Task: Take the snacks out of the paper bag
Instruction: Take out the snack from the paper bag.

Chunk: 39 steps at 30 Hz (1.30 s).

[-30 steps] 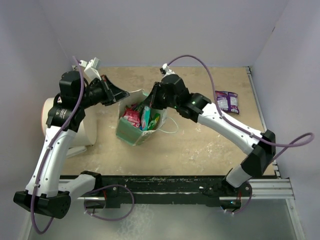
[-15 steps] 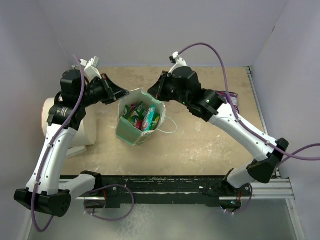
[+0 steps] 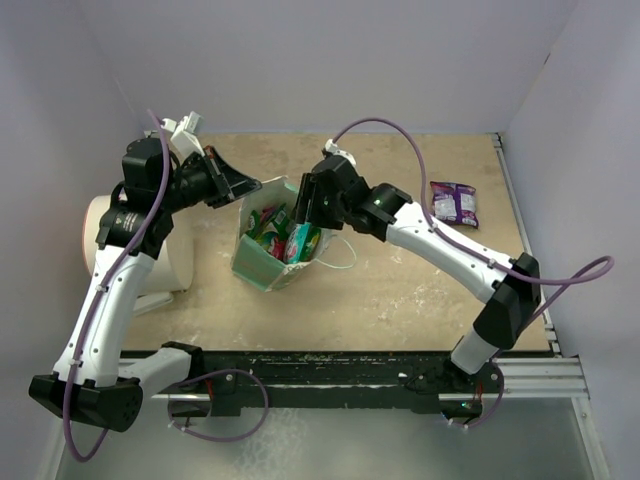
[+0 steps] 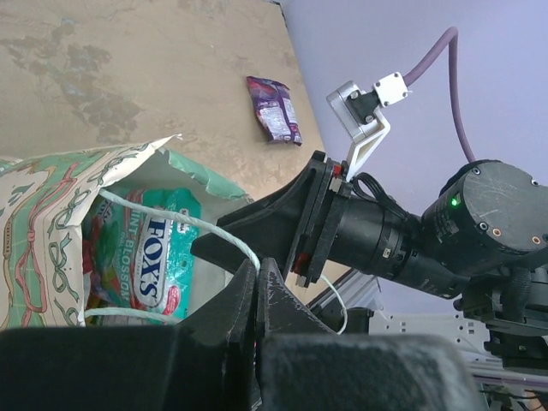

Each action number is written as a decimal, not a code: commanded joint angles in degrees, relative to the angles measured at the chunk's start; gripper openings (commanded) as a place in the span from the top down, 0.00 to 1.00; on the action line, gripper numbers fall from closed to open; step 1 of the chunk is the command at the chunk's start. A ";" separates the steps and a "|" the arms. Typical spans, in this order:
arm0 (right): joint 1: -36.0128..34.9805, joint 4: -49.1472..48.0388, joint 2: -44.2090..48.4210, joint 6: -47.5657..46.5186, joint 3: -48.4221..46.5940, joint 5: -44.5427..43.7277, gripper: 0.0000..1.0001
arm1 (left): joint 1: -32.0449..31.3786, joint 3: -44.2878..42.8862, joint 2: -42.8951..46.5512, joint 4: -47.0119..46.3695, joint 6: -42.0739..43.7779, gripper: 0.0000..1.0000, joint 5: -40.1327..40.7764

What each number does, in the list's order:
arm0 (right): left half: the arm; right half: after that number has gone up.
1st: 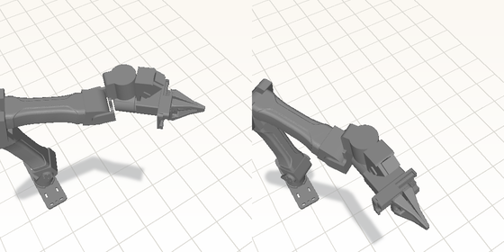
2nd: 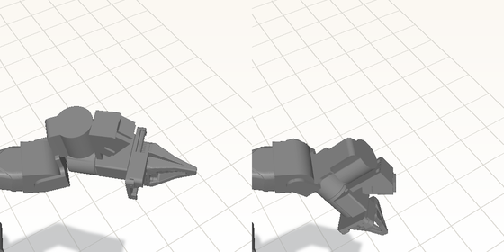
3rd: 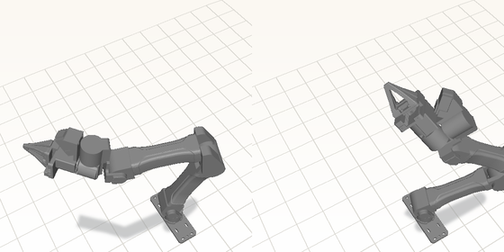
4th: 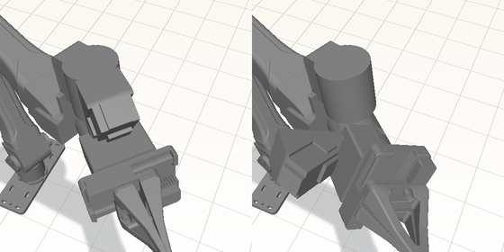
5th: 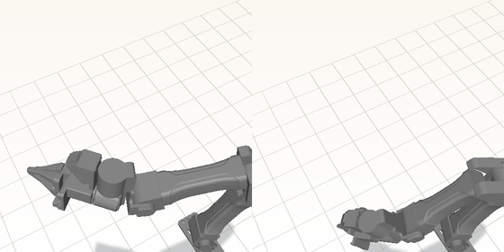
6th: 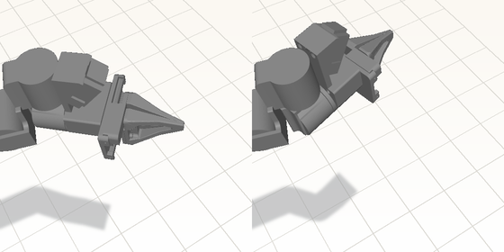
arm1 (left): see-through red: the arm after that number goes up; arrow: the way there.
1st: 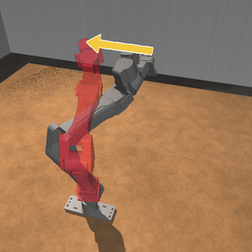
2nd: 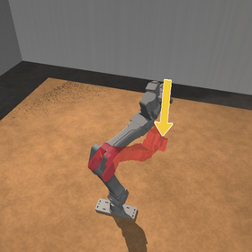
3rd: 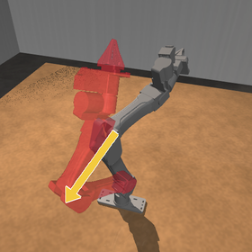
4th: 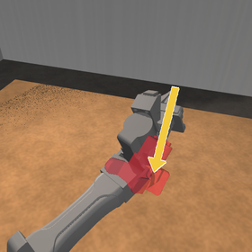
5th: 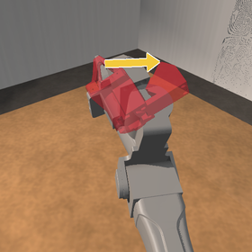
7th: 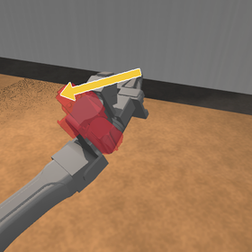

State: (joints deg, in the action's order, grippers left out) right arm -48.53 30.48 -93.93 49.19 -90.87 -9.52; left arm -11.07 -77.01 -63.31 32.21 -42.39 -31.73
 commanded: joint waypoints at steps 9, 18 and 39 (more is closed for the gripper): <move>-1.65 6.65 -6.83 13.49 -4.31 -7.91 0.39 | -0.31 -0.75 1.26 -2.08 0.57 1.00 -3.87; -2.43 6.82 -12.02 15.96 -8.60 -13.31 0.47 | -0.35 -0.23 1.34 -2.33 0.61 1.00 -5.41; -3.11 -3.40 1.38 8.90 -7.76 -4.01 1.00 | -0.35 -1.68 2.61 0.60 3.37 1.00 -0.34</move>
State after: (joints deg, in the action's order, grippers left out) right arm -51.37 34.98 -100.73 59.55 -99.00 -15.94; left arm -11.07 -76.99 -62.24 33.95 -40.66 -33.36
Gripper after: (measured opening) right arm 0.007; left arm 0.009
